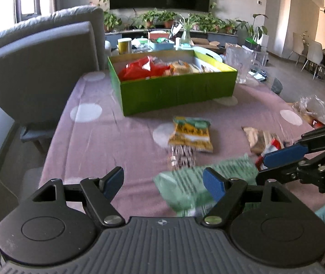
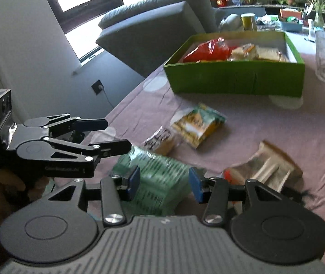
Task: Organize snacks
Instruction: 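Move the right gripper to the green chip bag and close on it, then lift the green chip bag and carry it over the green box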
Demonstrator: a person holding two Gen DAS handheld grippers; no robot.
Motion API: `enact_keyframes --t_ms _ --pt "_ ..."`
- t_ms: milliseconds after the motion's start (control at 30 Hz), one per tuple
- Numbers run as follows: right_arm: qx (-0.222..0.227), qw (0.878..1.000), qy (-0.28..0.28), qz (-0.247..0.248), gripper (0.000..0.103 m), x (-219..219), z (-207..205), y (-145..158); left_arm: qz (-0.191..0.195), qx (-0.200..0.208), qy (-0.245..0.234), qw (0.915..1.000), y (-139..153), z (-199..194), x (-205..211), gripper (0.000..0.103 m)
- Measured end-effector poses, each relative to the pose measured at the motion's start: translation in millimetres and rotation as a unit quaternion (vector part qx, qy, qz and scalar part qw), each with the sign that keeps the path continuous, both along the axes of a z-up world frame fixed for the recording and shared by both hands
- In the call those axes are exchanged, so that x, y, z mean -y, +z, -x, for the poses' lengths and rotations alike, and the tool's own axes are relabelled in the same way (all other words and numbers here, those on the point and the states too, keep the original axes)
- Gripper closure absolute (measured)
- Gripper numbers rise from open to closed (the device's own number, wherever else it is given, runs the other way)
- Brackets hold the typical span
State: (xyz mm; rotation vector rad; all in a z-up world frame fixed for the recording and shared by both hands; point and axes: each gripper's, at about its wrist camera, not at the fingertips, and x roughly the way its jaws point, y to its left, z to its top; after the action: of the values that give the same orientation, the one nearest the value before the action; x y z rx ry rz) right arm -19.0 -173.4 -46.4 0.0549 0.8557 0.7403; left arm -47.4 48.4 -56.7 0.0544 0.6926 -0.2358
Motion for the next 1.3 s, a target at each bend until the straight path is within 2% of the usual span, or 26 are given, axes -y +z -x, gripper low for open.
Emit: enact_keyframes --t_ms 200,467,667,800,967,1233,1300 --pt "-0.031 0.999 -0.014 0.029 0.039 -7 2 -16 0.017 -0.009 0.0 0.9998 -8 5 -6 0.028" --pt "-0.046 0.998 -0.027 0.019 0.039 -7 -6 -25 0.019 -0.01 0.005 0.9998 -17 5 -8 0.025" --pt "-0.052 0.998 -0.028 0.013 0.039 -4 -6 -24 0.025 -0.01 0.005 0.9996 -6 8 -11 0.027" --pt "-0.05 0.998 -0.032 0.004 0.039 -3 -8 -20 0.036 -0.022 -0.02 0.9989 -4 13 -10 0.027" --pt "-0.065 0.997 -0.035 -0.002 0.039 -4 -13 -22 0.019 -0.046 -0.036 0.9981 -16 14 -3 0.026" --pt "-0.083 0.996 -0.031 -0.004 0.036 -11 -17 -25 0.043 -0.06 -0.062 0.9953 -23 7 2 0.025" --pt "-0.091 0.996 -0.025 -0.005 0.036 -15 -20 -28 0.055 -0.07 -0.076 0.9931 -26 4 5 0.029"
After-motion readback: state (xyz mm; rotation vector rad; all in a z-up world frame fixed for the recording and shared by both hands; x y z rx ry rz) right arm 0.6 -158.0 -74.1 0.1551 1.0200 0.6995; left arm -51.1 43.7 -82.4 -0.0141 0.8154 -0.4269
